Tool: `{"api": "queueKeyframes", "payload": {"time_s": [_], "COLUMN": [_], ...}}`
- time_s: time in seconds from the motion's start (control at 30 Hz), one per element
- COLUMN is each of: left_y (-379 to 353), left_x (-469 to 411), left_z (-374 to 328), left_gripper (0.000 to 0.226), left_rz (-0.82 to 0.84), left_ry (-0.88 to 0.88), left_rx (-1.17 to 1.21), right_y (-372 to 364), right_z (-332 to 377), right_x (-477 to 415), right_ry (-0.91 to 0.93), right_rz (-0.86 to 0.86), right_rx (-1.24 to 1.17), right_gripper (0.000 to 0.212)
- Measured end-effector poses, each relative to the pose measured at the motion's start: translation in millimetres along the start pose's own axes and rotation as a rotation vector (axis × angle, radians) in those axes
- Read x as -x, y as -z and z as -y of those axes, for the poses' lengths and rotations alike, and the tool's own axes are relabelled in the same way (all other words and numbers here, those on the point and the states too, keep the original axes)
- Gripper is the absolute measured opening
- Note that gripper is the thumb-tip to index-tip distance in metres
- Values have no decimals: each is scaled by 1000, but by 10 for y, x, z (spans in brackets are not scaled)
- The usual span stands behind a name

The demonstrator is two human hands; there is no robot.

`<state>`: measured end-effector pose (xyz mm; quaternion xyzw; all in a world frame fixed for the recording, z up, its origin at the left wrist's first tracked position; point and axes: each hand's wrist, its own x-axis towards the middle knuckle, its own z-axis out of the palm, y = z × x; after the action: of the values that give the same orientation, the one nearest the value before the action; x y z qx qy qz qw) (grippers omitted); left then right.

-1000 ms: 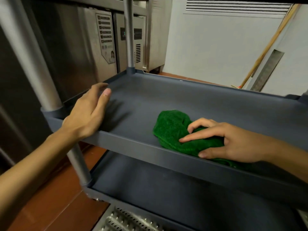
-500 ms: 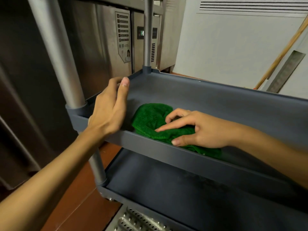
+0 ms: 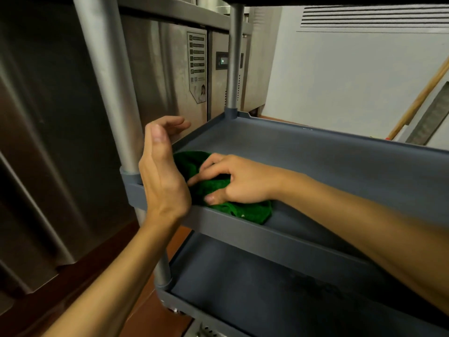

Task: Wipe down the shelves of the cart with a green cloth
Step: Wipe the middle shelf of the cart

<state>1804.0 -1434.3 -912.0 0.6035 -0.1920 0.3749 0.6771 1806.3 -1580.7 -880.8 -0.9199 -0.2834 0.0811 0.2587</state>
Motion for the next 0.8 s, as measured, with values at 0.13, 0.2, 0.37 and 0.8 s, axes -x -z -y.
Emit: {"api": "queueKeyframes", "payload": {"time_s": [0.13, 0.2, 0.37, 0.8], "left_y": [4, -5, -9, 34], "left_x": [23, 25, 19, -7], "left_z": [76, 111, 134, 208], "left_gripper": [51, 54, 56, 38], "left_rz": [-48, -62, -57, 75], "left_ry": [-101, -115, -115, -88], "left_rx": [-64, -127, -289, -580], "right_y": [-29, -59, -55, 120], "right_z": [14, 23, 45, -199], "right_x": [-135, -160, -40, 1107], "right_ry": [-19, -19, -8, -91], "right_rz": [-6, -18, -26, -31], "right_rx": [-7, -2, 41, 80], "right_gripper": [44, 44, 42, 40]}}
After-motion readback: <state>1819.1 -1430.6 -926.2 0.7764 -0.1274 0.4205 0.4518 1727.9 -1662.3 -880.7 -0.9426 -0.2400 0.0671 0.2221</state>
